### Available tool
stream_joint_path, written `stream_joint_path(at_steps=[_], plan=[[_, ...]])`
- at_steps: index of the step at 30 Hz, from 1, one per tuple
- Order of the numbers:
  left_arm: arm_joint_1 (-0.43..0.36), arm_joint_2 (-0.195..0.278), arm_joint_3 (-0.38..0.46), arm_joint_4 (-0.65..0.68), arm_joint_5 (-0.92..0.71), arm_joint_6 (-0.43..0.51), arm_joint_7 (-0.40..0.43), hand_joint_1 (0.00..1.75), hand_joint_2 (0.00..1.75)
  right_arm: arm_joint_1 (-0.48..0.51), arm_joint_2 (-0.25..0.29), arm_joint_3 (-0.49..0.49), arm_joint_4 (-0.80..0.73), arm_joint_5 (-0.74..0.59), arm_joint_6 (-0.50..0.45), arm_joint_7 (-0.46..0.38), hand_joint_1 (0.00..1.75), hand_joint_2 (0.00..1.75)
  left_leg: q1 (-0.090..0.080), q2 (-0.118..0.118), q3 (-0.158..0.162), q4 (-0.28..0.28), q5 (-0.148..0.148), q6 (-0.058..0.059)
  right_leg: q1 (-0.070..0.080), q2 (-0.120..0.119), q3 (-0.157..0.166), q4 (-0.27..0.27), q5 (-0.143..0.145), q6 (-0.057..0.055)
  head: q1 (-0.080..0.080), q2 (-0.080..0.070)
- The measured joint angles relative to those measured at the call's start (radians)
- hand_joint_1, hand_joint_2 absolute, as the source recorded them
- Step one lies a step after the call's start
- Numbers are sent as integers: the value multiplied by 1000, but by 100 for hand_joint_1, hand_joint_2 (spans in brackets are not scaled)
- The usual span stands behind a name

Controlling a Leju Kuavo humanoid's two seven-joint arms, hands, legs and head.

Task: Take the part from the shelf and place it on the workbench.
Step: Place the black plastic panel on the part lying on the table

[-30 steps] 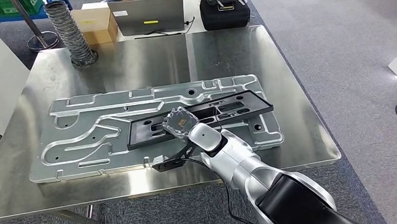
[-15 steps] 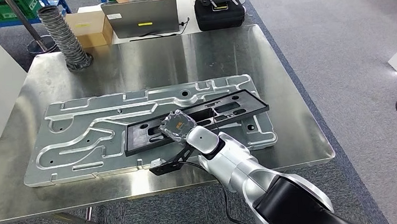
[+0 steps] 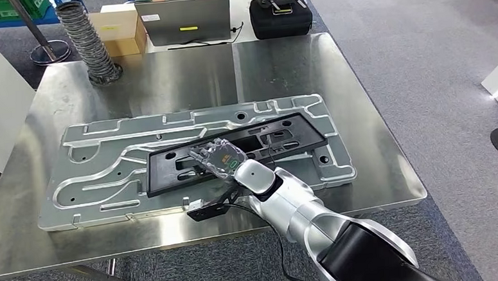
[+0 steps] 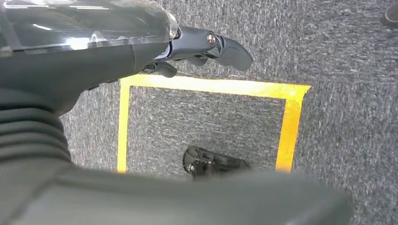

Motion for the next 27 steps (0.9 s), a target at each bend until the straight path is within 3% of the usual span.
stream_joint_path(at_steps=[2, 4, 6, 8, 10, 12, 13, 15, 17, 20, 22, 24, 26, 27], plan=[[-2, -1, 0, 0, 0, -2, 0, 0, 0, -4, 0, -4, -3, -14, -22, -9, 0, 0, -2, -1, -3, 1, 0, -8, 6, 0, 44, -102, 34, -9, 0, 0], [-3, -2, 0, 0, 0, -4, 1, 0, 0, -8, 0, -10, -5, -28, -40, -17, 0, 0, -4, -1, -6, 0, 2, -21, 11, 1, 45, -118, 35, -17, 0, 0], [-3, -1, 0, 0, 0, -6, 2, 0, 0, -11, -2, -18, -12, -43, -55, -29, 0, 0, -2, -1, -9, 6, -6, -32, 6, 0, 48, -126, 40, -28, 0, 0], [-3, -2, 0, 0, -1, -8, 2, 0, 0, -16, -2, -26, -20, -58, -73, -42, 0, 0, 0, -1, -39, 76, -51, -39, 1, -2, 52, -135, 45, -39, 0, 0], [-3, -2, -1, 0, -1, -9, 3, 0, 0, -19, -2, -31, -24, -72, -87, -54, 0, 0, 0, -1, -101, 213, -113, -44, 3, -2, 53, -135, 45, -43, 0, 0], [-1, -2, -1, 0, -2, -11, 5, 0, 0, -18, -2, -41, -28, -101, -97, -78, 0, 0, 0, 0, -140, 289, -126, -48, 4, -2, 52, -133, 44, -43, 0, 0], [-1, -2, -1, 0, -2, -13, 6, 0, 0, -17, -2, -48, -33, -125, -104, -99, 0, 0, 1, 0, -133, 271, -106, -49, 4, -2, 52, -132, 43, -43, 0, 0], [-2, -2, -1, 0, -3, -15, 7, 0, 0, -18, -2, -67, -50, -182, -117, -148, 0, 0, 1, 1, -77, 149, -35, -47, 3, -1, 54, -127, 39, -38, 0, 0], [-5, -2, -1, 0, -3, -17, 8, 0, 0, -21, -4, -96, -78, -261, -119, -212, 0, 0, -1, 1, -28, 42, 3, -39, 8, 0, 49, -118, 34, -29, 0, 0], [-4, -2, -2, 0, -3, -19, 9, 0, 0, -18, -12, -147, -132, -394, -109, -305, 0, 0, -4, -1, -24, 16, 3, -20, 11, 0, 39, -113, 36, -16, 0, 0], [-4, -4, -2, 0, -1, -20, 8, 0, 0, -11, -23, -181, -184, -485, -105, -352, 0, 0, -2, -2, -24, 12, 7, -7, 9, -1, 32, -94, 20, -5, 0, 0], [-6, -6, -2, 0, 6, -20, 5, 0, 0, -1, -47, -219, -256, -594, -116, -389, 0, 0, -1, -2, -25, 9, 10, 3, 6, -1, -9, -4, -32, 7, 0, 0], [-5, -6, -1, 0, 16, -21, 0, 0, 0, 17, -84, -260, -341, -712, -143, -416, 0, 0, -4, -2, -26, 9, 11, 8, 4, -1, -77, 137, -92, 12, 0, 0], [-3, -6, -1, 0, 22, -21, -2, 0, 0, 31, -108, -284, -388, -765, -161, -428, 0, 0, -5, -4, -26, 9, 11, 10, 3, -1, -99, 181, -101, 12, 0, 0]])
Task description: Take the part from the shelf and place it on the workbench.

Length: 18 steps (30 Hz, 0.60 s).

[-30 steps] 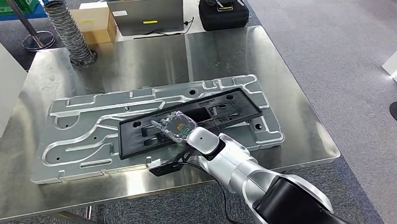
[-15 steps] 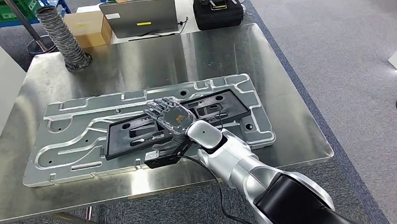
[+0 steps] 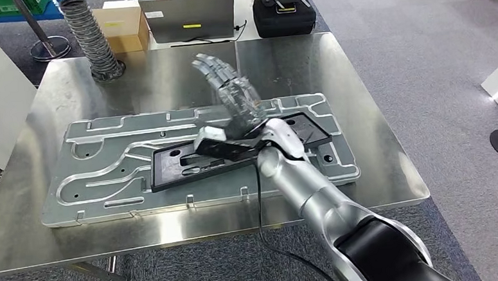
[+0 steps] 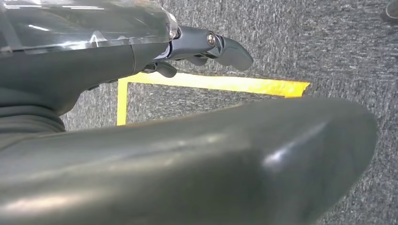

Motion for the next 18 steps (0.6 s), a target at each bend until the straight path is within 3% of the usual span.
stream_joint_path(at_steps=[1, 2, 4, 6, 9, 11, 14, 15, 16, 17, 18], plan=[[2, 0, 1, 0, 8, -1, -2, 0, 0, 17, -26, -27, -52, -40, -25, -9, 0, 0, -2, -2, 1, 0, 0, 1, 1, 0, -4, 5, 10, -3, 0, 0], [5, 0, 3, 0, 16, -3, -5, 0, 0, 36, -55, -58, -112, -65, -59, -16, 0, 0, -4, -5, 1, 0, 0, 1, 2, 0, 14, -34, 38, -8, 0, 0], [13, -5, 9, 1, 34, -8, -10, 0, 0, 79, -113, -123, -254, -65, -127, -11, 0, 0, -9, -10, 3, 0, 0, 1, 11, -2, 86, -184, 105, -29, 0, 0], [19, -10, 17, 2, 48, -13, -13, 0, 0, 125, -165, -195, -408, -7, -184, 15, 0, 0, -12, -12, 3, 0, -1, -2, 20, -8, 134, -285, 138, -45, 0, 0], [23, -11, 33, 2, 66, -19, -16, 0, 0, 217, -225, -307, -619, 139, -249, 54, 0, 0, -13, -9, 7, -2, -5, -12, 19, -12, 145, -309, 145, -47, 0, 0], [24, -10, 43, 2, 78, -23, -18, 0, 0, 300, -253, -391, -748, 225, -265, 54, 0, 0, -15, -4, -3, 35, -36, -18, 11, -16, 156, -323, 149, -49, 0, 0], [28, -11, 59, 2, 90, -24, -18, 0, 0, 432, -276, -521, -902, 261, -270, 24, 0, 0, -11, 1, -79, 221, -140, -28, 9, -21, 161, -327, 148, -53, 0, 0], [31, -11, 62, 2, 92, -24, -18, 0, 0, 465, -280, -554, -937, 259, -270, 16, 0, 0, -9, 1, -101, 271, -158, -31, 9, -21, 160, -326, 147, -54, 0, 0], [32, -11, 65, 2, 92, -24, -18, 0, 0, 489, -283, -581, -965, 260, -270, 11, 0, 0, -9, 1, -105, 284, -155, -32, 9, -18, 159, -325, 146, -54, 0, 0], [32, -11, 68, 2, 94, -25, -19, 0, 0, 508, -285, -602, -988, 267, -270, 7, 0, 0, -8, 1, -88, 256, -133, -32, 8, -15, 159, -323, 145, -53, 0, 0], [31, -11, 71, 2, 96, -25, -19, 0, 0, 526, -286, -621, -1008, 279, -270, 6, 0, 0, -8, 1, -52, 191, -98, -30, 8, -11, 161, -321, 144, -51, 0, 0]])
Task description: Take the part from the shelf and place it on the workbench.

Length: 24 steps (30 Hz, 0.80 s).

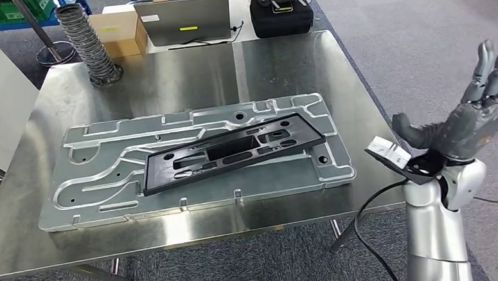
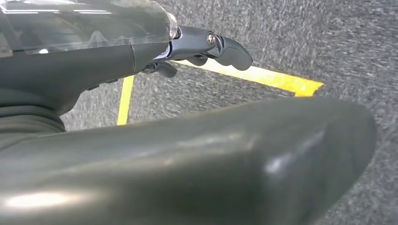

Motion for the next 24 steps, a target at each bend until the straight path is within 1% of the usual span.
stream_joint_path(at_steps=[1, 2, 3, 4, 6, 7, 8, 9, 11, 12, 13, 14, 15, 16, 17, 18, 19, 21, 22, 23, 24], plan=[[-2, 0, 3, 0, 3, -1, -1, 0, 0, 18, -1, -17, -19, 15, 0, 0, 0, 0, -1, 0, 42, -78, 29, 4, 0, 3, 2, 2, -2, 3, 0, 0], [-4, 0, 7, 0, 6, -1, -2, 0, 0, 40, -2, -35, -38, 26, 0, 1, 0, 0, -2, -1, 77, -142, 51, 9, 2, 5, 3, 6, -4, 7, 0, 0], [-7, 0, 9, 0, 8, -2, -4, 0, 0, 67, -2, -53, -57, 27, 0, 0, 0, 0, -4, -2, 98, -183, 62, 14, 4, 5, 3, 8, -5, 12, 0, 0], [-8, -1, 11, 0, 10, -3, -5, 0, 0, 101, -2, -74, -76, 16, 0, -7, 0, 0, -5, -4, 106, -198, 63, 18, 5, 4, 3, 10, -4, 16, 0, 0], [-7, -2, 13, 0, 10, -5, -7, 0, 0, 177, 2, -119, -111, -26, -1, -28, 0, 0, -6, -8, 104, -201, 69, 27, 5, 1, 3, 9, -1, 24, 0, 0], [-5, -3, 14, 0, 10, -6, -8, 0, 0, 209, 6, -142, -124, -46, -1, -40, 0, 0, -4, -8, 103, -204, 74, 32, 4, 2, 1, 14, -8, 29, 0, 0], [-5, -4, 14, 0, 10, -6, -8, 0, 0, 233, 11, -161, -134, -59, -1, -50, 0, 0, -2, -5, 100, -208, 79, 38, 2, 4, -7, 33, -29, 34, 0, 0], [-6, -5, 14, 0, 10, -7, -8, 0, 0, 252, 16, -174, -141, -67, -1, -57, 0, 0, -1, -2, 95, -211, 84, 43, 0, 6, -23, 72, -63, 39, 0, 0], [-11, -6, 14, 0, 9, -6, -8, 0, 0, 299, 33, -191, -150, -70, -1, -59, 0, 0, 0, 3, 81, -212, 94, 48, -8, 7, -69, 201, -149, 49, 0, 0], [-11, -6, 14, 0, 8, -6, -8, 0, 0, 328, 45, -195, -147, -67, 0, -50, 0, 0, 0, 3, 73, -211, 99, 49, -12, 7, -87, 259, -176, 52, 0, 0], [-11, -7, 14, 0, 8, -7, -8, 0, 0, 354, 57, -197, -136, -63, 0, -37, 0, 0, -1, 3, 65, -210, 104, 47, -15, 7, -90, 286, -184, 55, 0, 0], [-11, -8, 14, 0, 7, -7, -8, 0, 0, 374, 69, -198, -122, -60, 0, -23, 0, 0, -1, 3, 56, -209, 110, 45, -18, 7, -72, 272, -172, 56, 0, 0], [-10, -10, 14, 0, 6, -7, -8, 0, 0, 388, 78, -198, -106, -58, 0, -11, 0, 0, -1, 3, 48, -207, 115, 42, -20, 6, -34, 218, -147, 56, 0, 0], [-11, -11, 14, 0, 6, -8, -8, 0, 0, 397, 85, -199, -89, -58, 0, -2, 0, 0, 0, 3, 41, -205, 121, 38, -22, 6, 17, 137, -124, 54, 0, 0], [-11, -13, 14, 0, 5, -8, -8, 0, 0, 403, 90, -201, -71, -61, 0, 2, 0, 0, -1, 3, 37, -204, 127, 33, -20, 7, 62, 68, -107, 52, 0, 0], [-12, -14, 14, 0, 4, -8, -8, 0, 0, 409, 94, -207, -48, -68, 0, 4, 0, 0, 0, 2, 35, -204, 132, 28, -17, 7, 91, 21, -94, 48, 0, 0], [-12, -14, 14, 0, 4, -8, -8, 0, 0, 413, 98, -216, -23, -77, 0, 1, 0, 0, 0, 2, 34, -204, 138, 22, -14, 8, 103, -4, -91, 44, 0, 0], [-11, -16, 14, 0, 4, -6, -7, 0, 0, 420, 106, -237, 24, -91, 0, -5, 0, 0, 0, 1, 34, -208, 150, 9, -8, 8, 95, -2, -78, 33, 0, 0], [-10, -16, 14, 0, 4, -5, -6, 0, 0, 421, 109, -246, 45, -90, 0, 0, 0, 0, 1, 0, 30, -208, 154, 2, -10, 8, 88, -5, -72, 26, 0, 0], [-9, -16, 15, 0, 4, -3, -4, 0, 0, 422, 111, -253, 68, -86, 0, 10, 0, 0, 1, 1, 24, -203, 144, -3, -12, 7, 79, -7, -62, 18, 0, 0], [-8, -16, 15, 0, 4, -1, -2, 0, 0, 422, 113, -262, 95, -81, 0, 19, 0, 0, 1, 1, 12, -182, 115, -8, -13, 6, 67, -10, -50, 10, 0, 0]])
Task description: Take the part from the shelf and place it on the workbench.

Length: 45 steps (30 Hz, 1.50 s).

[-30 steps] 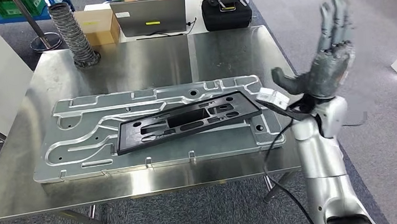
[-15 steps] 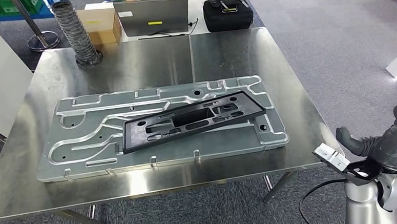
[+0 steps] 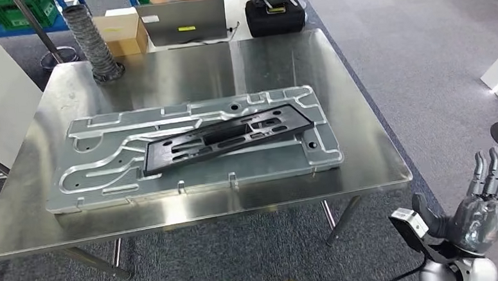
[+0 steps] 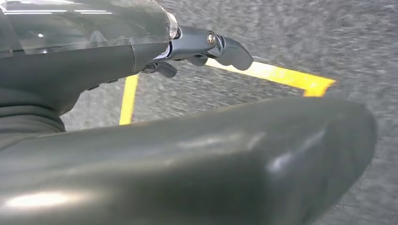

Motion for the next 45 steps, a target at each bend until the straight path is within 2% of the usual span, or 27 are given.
stream_joint_path(at_steps=[3, 4, 5, 7, 10, 12, 14, 15, 18, 19, 20, 21, 23, 25, 26, 27, 29, 30, 32, 34, 35, 37, 39, 41, 42, 44, 45], plan=[[1, -1, 2, 0, -1, 2, 6, 0, 0, 1, 6, -47, 98, 6, 0, 1, 0, 0, 1, 1, -48, 174, -152, -8, 4, -4, -43, -1, 35, -12, 0, 0], [1, -2, 3, 0, -1, 2, 7, 0, 0, 2, 8, -63, 127, 6, 0, -3, 0, 0, 1, 1, -55, 232, -179, -9, 7, -5, -58, 1, 45, -13, 0, 0], [2, -2, 4, 0, -1, 3, 8, 0, 0, 2, 10, -77, 149, 6, 0, -6, 0, 0, 0, 1, -48, 263, -183, -8, 10, -6, -73, 3, 55, -14, 0, 0], [1, -2, 6, 0, -1, 3, 8, 0, 0, 3, 13, -95, 180, 6, 0, -9, 0, 0, -4, 1, 24, 211, -141, 3, 16, -5, -100, 9, 73, -13, 0, 0], [-4, 2, 6, -1, -1, 3, 8, 0, 0, 2, 16, -111, 209, 8, 0, -12, 0, 0, -17, 3, 181, -5, -120, 31, 20, -6, -122, 17, 97, -7, 0, 0], [-6, 2, 7, -2, -1, 3, 9, 0, 0, 0, 19, -120, 226, 19, -1, -9, 0, 0, -23, 5, 210, -60, -126, 41, 17, -6, -123, 15, 113, 5, 0, 0], [-6, -1, 8, -2, -2, 4, 11, 0, 0, -2, 22, -138, 258, 31, -1, -3, 0, 0, -21, 7, 200, -68, -104, 52, 14, -5, -126, 13, 117, 18, 0, 0], [-6, -2, 8, -2, -3, 3, 12, 0, 0, -5, 23, -154, 286, 30, 0, -4, 0, 0, -19, 9, 191, -72, -90, 58, 13, -3, -133, 28, 92, 24, 0, 0], [-3, -5, 10, -2, -8, 1, 12, 0, 0, -25, 22, -227, 423, -8, 6, -34, 0, 0, -15, 12, 147, -75, -50, 66, 2, 0, -174, 179, -59, 44, 0, 0], [-2, -7, 10, -2, -9, 1, 12, 0, 0, -33, 19, -257, 485, -23, 11, -46, 0, 0, -15, 12, 131, -73, -39, 64, -2, -1, -183, 241, -89, 50, 0, 0], [-1, -10, 11, -2, -10, 0, 12, 0, 0, -42, 16, -286, 553, -36, 16, -57, 0, 0, -14, 13, 114, -69, -28, 62, -7, -1, -183, 285, -93, 55, 0, 0], [0, -12, 12, -2, -10, -1, 11, 0, 0, -50, 10, -312, 621, -47, 19, -66, 0, 0, -12, 13, 96, -63, -19, 59, -11, -1, -168, 299, -74, 59, 0, 0], [0, -18, 12, -2, -12, -1, 10, 0, 0, -67, -5, -363, 764, -61, 22, -81, 0, 0, -9, 13, 60, -45, -4, 51, -18, -1, -85, 223, -20, 65, 0, 0], [0, -22, 12, -2, -13, -1, 8, 0, 0, -84, -17, -402, 888, -60, 23, -77, 0, 0, -9, 13, 34, -25, 6, 40, -18, 1, 19, 77, -30, 61, 0, 0], [0, -23, 12, -2, -15, -1, 6, 0, 0, -91, -22, -418, 943, -54, 26, -66, 0, 0, -10, 14, 28, -19, 11, 34, -16, 2, 49, 27, -47, 55, -1, 0], [0, -24, 12, -2, -17, -1, 4, 0, 0, -96, -27, -431, 995, -46, 33, -47, 0, 0, -10, 14, 25, -18, 18, 27, -11, 2, 61, 2, -59, 47, -1, 0], [2, -25, 12, -2, -21, -2, 2, 0, 0, -101, -33, -452, 1084, -36, 58, 4, 0, 0, -7, 14, 23, -17, 26, 14, -9, 0, 52, -3, -48, 27, -1, 0], [4, -25, 12, -2, -24, -2, 3, 0, 0, -103, -34, -462, 1120, -37, 75, 33, 0, 0, -4, 14, 16, -4, 7, 8, -10, -3, 44, -4, -38, 17, -1, 0], [8, -26, 12, -2, -32, -7, 4, 0, 0, -106, -34, -482, 1185, -41, 118, 102, 0, 0, -1, 13, -11, 77, -85, 0, -9, -7, 20, -5, -15, 2, -1, 0], [9, -27, 12, -2, -41, -12, 7, 0, 0, -107, -30, -500, 1240, -41, 174, 181, 0, 0, -1, 13, -40, 209, -179, -6, -5, -8, -12, -3, 8, -3, -1, 0], [9, -28, 12, -2, -46, -14, 9, 0, 0, -107, -27, -506, 1264, -38, 202, 222, 0, 0, -1, 13, -42, 258, -192, -7, -3, -8, -28, -2, 20, -4, -1, 0], [9, -28, 11, -2, -54, -18, 11, 0, 0, -107, -20, -516, 1301, -31, 250, 295, 0, 0, -1, 12, 0, 260, -152, -4, 1, -8, -60, 3, 42, -2, -1, 0], [8, -27, 8, -2, -60, -19, 11, 0, 0, -108, -11, -522, 1328, -24, 276, 340, 0, 0, -5, 12, 107, 132, -112, 9, 4, -7, -85, 11, 60, 2, -1, 0], [4, -26, 4, -2, -63, -21, 11, 0, 0, -110, -3, -526, 1347, -14, 291, 369, 0, 0, -10, 11, 204, -13, -126, 23, 6, -7, -100, 17, 76, 11, -1, 0], [3, -26, 1, -2, -65, -21, 12, 0, 0, -111, -1, -526, 1354, -7, 299, 382, 0, 0, -14, 11, 224, -51, -137, 29, 5, -8, -102, 18, 84, 18, -1, 0], [3, -27, -3, -1, -68, -23, 12, 0, 0, -112, 2, -527, 1367, 4, 323, 402, 0, 0, -14, 13, 217, -65, -126, 42, 3, -8, -106, 16, 98, 31, -1, 0], [4, -27, -4, -1, -69, -23, 14, 0, 0, -112, 3, -527, 1372, 7, 336, 411, 0, 0, -13, 15, 207, -66, -115, 52, 1, -6, -113, 26, 82, 36, -1, 0]])
